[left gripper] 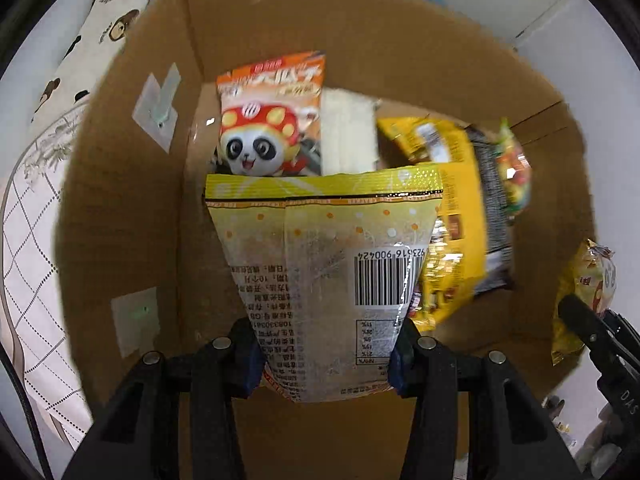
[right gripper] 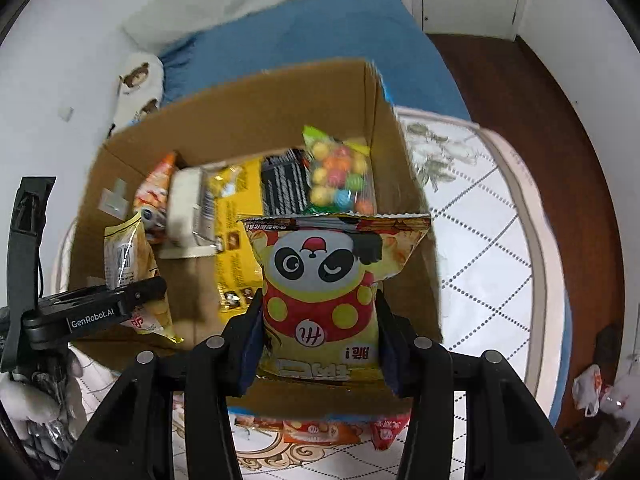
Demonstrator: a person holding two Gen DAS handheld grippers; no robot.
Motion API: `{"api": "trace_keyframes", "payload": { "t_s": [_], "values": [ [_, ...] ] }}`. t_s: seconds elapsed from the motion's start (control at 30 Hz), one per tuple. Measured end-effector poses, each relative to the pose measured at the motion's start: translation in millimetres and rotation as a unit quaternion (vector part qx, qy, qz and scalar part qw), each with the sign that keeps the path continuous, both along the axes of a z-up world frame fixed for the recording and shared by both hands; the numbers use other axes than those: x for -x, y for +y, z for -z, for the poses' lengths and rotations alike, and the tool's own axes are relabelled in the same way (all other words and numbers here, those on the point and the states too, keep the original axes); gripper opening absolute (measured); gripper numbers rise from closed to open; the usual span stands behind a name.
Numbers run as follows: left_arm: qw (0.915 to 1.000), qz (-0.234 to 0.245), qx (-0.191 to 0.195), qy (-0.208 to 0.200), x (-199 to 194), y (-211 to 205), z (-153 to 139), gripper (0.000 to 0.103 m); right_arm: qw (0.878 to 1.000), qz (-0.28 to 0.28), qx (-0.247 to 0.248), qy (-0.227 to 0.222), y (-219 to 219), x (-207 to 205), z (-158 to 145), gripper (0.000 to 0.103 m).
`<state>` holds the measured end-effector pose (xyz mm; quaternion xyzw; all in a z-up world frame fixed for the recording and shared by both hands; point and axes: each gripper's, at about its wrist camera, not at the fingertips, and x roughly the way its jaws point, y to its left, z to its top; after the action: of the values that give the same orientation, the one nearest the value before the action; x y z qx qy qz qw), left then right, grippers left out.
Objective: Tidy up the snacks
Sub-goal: 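Carry both bags into the cardboard box and release them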
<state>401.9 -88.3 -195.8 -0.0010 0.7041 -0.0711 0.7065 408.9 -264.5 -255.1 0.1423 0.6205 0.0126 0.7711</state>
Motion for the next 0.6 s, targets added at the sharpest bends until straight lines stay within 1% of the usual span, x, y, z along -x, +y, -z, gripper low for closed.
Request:
{"api": "trace_keyframes", "payload": {
  "t_s": [0.03, 0.07, 0.1, 0.13, 0.17, 0.2, 0.23, 0.27, 0.3, 0.47, 0.53, 0.57, 0.6],
  "values": [
    [1.0, 0.0, -0.001, 0.002, -1, 1, 4, 0.045, 1.0, -0.002, -0.002, 0.012, 0, -3, 8, 0.056],
    [1.0, 0.0, -0.004, 0.006, -1, 2, 8, 0.046, 1.0, -0.002, -0.002, 0.024, 0, -6, 15, 0.068],
    [1.0, -0.004, -0.002, 0.008, -3, 2, 9, 0.049, 0.999, -0.002, 0.001, 0.033, 1, -7, 20, 0.086],
    [0.9999, -0.007, 0.004, 0.01, -3, 3, 10, 0.061, 0.999, -0.008, -0.004, 0.035, 2, -8, 24, 0.089],
    [0.9998, -0.01, 0.008, 0.012, -4, 3, 12, 0.083, 0.999, -0.009, 0.001, 0.04, 5, -9, 27, 0.092],
    [0.9999, -0.01, 0.005, 0.009, -4, 4, 12, 0.09, 0.999, -0.012, 0.003, 0.043, 7, -10, 28, 0.092],
    [1.0, -0.008, 0.003, 0.002, -5, 7, 12, 0.092, 0.999, -0.015, 0.006, 0.044, 9, -12, 29, 0.093],
    [1.0, -0.004, 0.002, -0.006, -6, 6, 10, 0.092, 0.999, -0.017, 0.009, 0.046, 11, -13, 31, 0.096],
    [0.9999, 0.001, 0.0, -0.01, -7, 6, 8, 0.092, 0.999, -0.019, 0.012, 0.048, 12, -15, 31, 0.096],
    [0.9998, 0.006, 0.001, -0.021, -8, 9, 3, 0.092, 0.999, -0.015, 0.015, 0.049, 13, -20, 35, 0.097],
    [0.9995, 0.01, -0.005, -0.031, -1, 6, -5, 0.092, 0.999, -0.015, 0.016, 0.049, 12, -22, 34, 0.097],
    [0.999, 0.013, -0.011, -0.041, 1, 6, -8, 0.092, 0.999, -0.015, 0.016, 0.047, 14, -20, 27, 0.097],
    [0.9986, 0.015, -0.013, -0.049, 4, 4, -11, 0.092, 0.999, -0.015, 0.016, 0.046, 15, -19, 26, 0.097]
  ]
}}
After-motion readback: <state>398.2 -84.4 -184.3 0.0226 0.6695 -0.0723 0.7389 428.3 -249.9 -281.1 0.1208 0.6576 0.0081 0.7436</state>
